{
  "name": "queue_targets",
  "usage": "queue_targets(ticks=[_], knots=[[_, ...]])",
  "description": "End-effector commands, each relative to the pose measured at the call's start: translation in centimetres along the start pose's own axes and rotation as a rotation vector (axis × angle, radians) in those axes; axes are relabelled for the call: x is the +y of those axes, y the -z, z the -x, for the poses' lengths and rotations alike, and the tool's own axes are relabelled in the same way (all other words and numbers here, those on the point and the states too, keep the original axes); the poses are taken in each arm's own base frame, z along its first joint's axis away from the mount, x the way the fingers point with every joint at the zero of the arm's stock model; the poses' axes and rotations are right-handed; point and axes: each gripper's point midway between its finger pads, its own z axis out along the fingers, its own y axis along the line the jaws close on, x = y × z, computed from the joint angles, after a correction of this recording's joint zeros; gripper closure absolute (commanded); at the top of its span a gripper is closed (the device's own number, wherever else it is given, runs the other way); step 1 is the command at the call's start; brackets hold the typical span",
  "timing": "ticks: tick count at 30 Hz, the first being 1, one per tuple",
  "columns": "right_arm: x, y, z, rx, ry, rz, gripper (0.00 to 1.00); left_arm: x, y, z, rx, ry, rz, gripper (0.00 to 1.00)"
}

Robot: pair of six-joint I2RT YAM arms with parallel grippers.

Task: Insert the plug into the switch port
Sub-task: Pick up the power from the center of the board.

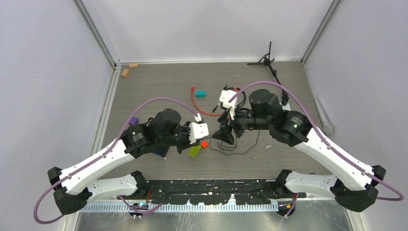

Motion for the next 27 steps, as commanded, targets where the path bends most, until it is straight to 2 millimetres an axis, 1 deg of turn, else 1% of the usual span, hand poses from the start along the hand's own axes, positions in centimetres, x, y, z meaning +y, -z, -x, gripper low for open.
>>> queue_targets(ticks=[1,8,13,19,22,25,27], knots=[[1.5,-0.3,1.7,-0.05,0.055,0.095,0.3,-1.5,2.0,1.5,-0.053,-0.069,-0.077,1.0],[3.0,-2.4,0.4,-0.003,0.021,0.19,0.3,-1.7,2.3,1.6,-0.065,-0.082,-0.078,1.0],[2.9,-3.6,-0.7,0.01,-0.005,0.186,0.31,-1.7,2.5,1.9,-0.076,-0.086,-0.078,1.0],[2.5,-4.6,-1.6,0.032,-0.016,0.175,0.34,-1.9,2.7,2.3,-0.102,-0.092,-0.083,1.0],[2.6,-5.0,-1.9,0.042,-0.022,0.189,0.42,-1.9,2.6,2.2,-0.108,-0.093,-0.083,1.0],[2.8,-5.1,-2.1,0.049,-0.024,0.2,0.53,-1.9,2.5,2.2,-0.114,-0.095,-0.079,1.0],[2.8,-5.2,-2.3,0.051,-0.024,0.202,0.62,-1.9,2.5,2.2,-0.123,-0.098,-0.077,1.0]])
